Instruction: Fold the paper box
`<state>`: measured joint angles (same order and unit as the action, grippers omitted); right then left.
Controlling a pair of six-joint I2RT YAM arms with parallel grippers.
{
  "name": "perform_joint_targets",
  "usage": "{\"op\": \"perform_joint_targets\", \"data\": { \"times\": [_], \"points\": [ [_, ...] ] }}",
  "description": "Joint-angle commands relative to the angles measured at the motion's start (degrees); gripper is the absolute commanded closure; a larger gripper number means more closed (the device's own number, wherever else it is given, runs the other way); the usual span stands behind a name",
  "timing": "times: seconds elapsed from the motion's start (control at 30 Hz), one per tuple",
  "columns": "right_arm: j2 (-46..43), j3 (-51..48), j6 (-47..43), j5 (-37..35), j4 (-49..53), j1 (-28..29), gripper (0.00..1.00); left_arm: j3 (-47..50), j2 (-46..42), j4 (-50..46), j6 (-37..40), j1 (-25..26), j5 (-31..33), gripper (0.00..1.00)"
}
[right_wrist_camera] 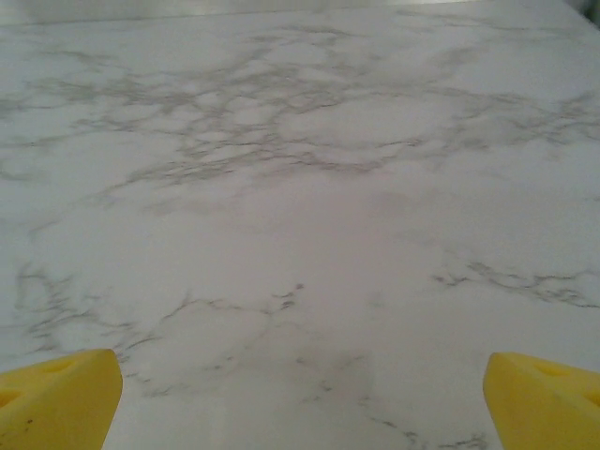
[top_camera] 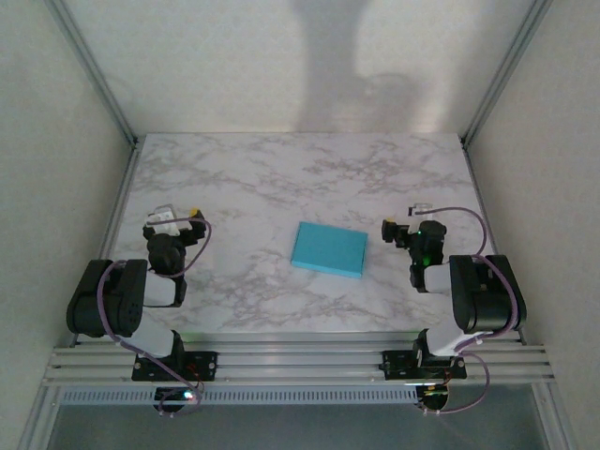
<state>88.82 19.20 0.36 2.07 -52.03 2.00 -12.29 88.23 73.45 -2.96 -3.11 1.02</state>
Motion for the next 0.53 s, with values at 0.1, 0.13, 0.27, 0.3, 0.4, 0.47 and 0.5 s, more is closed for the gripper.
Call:
{"op": "perform_joint_targets", "data": {
  "times": [0.1,0.13,0.27,0.3,0.4,0.47,0.5],
  "points": [
    [-0.24,3.30,1.32,-1.20,3.31,-0.30,0.01,-0.45,-0.12,0.99,0.09,-0.31,-0.76,0.01],
    [-0.34,3.28,1.24,-1.54,3.50,-0.11,0.01,-0.41,-0.09,0.99,0.14,-0.36,-0.75,0.01],
    [-0.39,3.30,1.23,-1.69,3.68,0.02,0.01,-0.45,-0.11,1.00,0.15,-0.35,-0.75,0.01],
    [-0.33,3.25,1.22,-1.64,3.61,0.03,0.01,-0.50,-0.08,0.95,0.11,-0.27,-0.75,0.01],
    [-0.36,3.23,1.22,-1.63,3.61,0.01,0.01,-0.71,-0.02,0.58,0.16,-0.31,-0.75,0.01],
    [-0.39,3.30,1.22,-1.65,3.67,0.02,0.01,-0.64,-0.05,0.72,0.15,-0.24,-0.75,0.01],
    [-0.40,3.30,1.22,-1.70,3.54,0.02,0.01,-0.54,-0.03,0.90,0.15,-0.29,-0.75,0.01]
  ]
}}
